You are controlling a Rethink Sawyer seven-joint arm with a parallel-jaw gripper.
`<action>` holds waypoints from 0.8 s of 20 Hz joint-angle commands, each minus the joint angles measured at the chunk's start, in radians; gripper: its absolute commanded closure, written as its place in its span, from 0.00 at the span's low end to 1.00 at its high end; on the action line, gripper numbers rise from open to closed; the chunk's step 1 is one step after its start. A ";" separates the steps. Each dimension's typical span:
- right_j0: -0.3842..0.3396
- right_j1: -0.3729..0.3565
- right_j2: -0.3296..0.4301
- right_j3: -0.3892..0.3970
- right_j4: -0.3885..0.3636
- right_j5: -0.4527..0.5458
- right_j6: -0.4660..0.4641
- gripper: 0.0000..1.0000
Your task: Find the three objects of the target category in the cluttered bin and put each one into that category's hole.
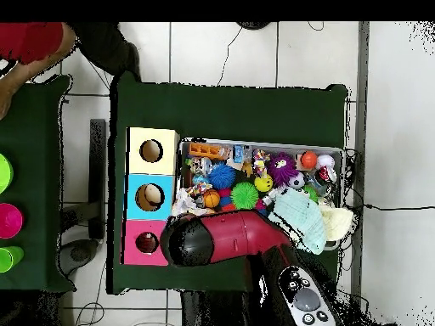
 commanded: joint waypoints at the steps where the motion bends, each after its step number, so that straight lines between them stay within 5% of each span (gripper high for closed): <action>1: 0.022 -0.027 -0.026 0.043 0.054 0.001 0.134 1.00; 16: 0.045 -0.109 -0.033 0.096 0.130 0.026 0.115 1.00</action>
